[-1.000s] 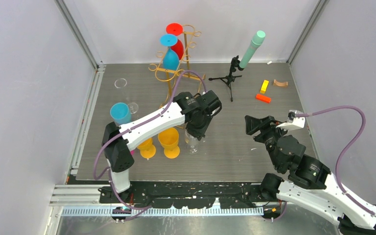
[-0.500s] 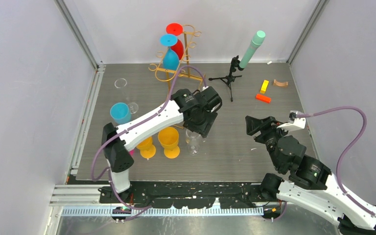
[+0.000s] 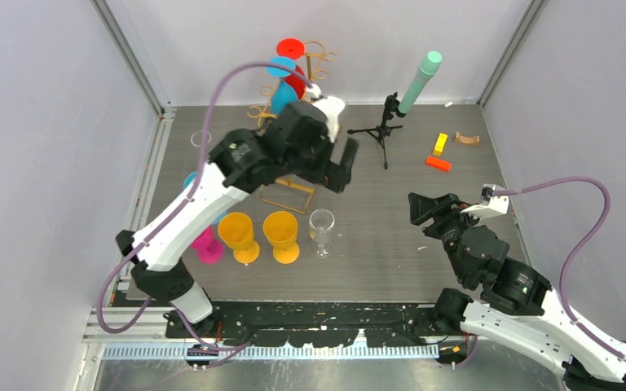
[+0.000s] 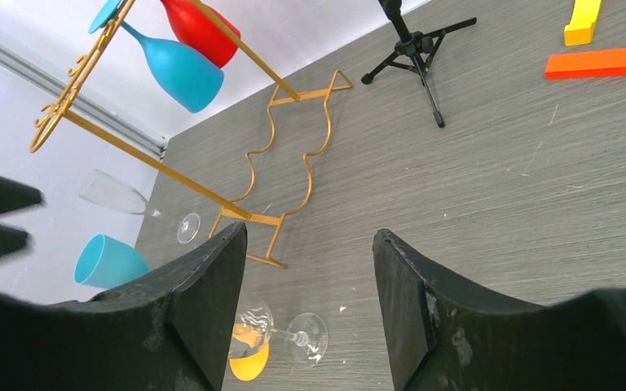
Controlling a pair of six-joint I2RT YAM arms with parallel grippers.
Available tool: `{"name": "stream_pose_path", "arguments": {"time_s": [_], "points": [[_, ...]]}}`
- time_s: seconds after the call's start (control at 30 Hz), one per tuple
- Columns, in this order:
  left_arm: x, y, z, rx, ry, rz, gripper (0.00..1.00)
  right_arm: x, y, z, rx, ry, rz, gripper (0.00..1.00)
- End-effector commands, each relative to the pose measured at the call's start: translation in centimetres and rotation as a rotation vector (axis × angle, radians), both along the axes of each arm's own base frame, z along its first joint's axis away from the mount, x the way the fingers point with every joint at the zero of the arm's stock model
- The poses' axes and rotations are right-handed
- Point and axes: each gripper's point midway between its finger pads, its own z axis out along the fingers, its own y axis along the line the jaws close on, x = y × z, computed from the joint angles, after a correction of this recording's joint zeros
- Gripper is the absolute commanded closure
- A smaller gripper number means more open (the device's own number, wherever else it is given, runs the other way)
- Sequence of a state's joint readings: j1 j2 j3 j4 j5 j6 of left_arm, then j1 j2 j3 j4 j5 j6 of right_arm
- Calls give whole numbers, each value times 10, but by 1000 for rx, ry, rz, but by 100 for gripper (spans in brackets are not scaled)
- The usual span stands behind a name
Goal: Take the wine glass off the wine glass rack
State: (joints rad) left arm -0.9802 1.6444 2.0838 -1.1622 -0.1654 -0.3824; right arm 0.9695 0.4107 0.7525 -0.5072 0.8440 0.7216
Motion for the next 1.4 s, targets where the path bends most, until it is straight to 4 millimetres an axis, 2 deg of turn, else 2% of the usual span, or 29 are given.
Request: {"name": "stream_pose_path", "arguments": {"time_s": [0.0, 0.13, 0.3, 0.37, 0.5, 0.73, 0.83, 0.9, 1.03, 1.2, 1.37], "points": [[44, 29, 78, -233, -159, 104, 0, 3, 0, 7, 36, -5, -28, 37], [96, 70, 108, -432, -157, 276, 1, 5, 5, 5, 30, 7, -24, 38], [149, 109, 123, -640, -128, 418, 22, 7, 8, 4, 29, 18, -22, 38], [171, 122, 127, -703, -125, 454, 26, 8, 10, 3, 27, 23, -20, 38], [219, 137, 124, -758, -83, 474, 31, 9, 16, 1, 18, 36, -11, 39], [280, 151, 92, -750, -28, 509, 32, 10, 23, -5, 18, 54, 6, 39], [292, 148, 80, -776, 13, 465, 34, 10, 23, -8, 11, 58, 9, 39], [295, 141, 77, -807, 41, 425, 41, 11, 22, -12, -3, 62, 4, 39], [299, 132, 86, -872, 48, 369, 46, 11, 20, -19, -24, 63, -2, 39], [308, 136, 81, -894, 65, 402, 50, 9, 19, -19, 4, 50, 0, 39], [316, 144, 59, -914, 166, 502, 56, 8, 17, -20, 16, 47, 0, 39]]}}
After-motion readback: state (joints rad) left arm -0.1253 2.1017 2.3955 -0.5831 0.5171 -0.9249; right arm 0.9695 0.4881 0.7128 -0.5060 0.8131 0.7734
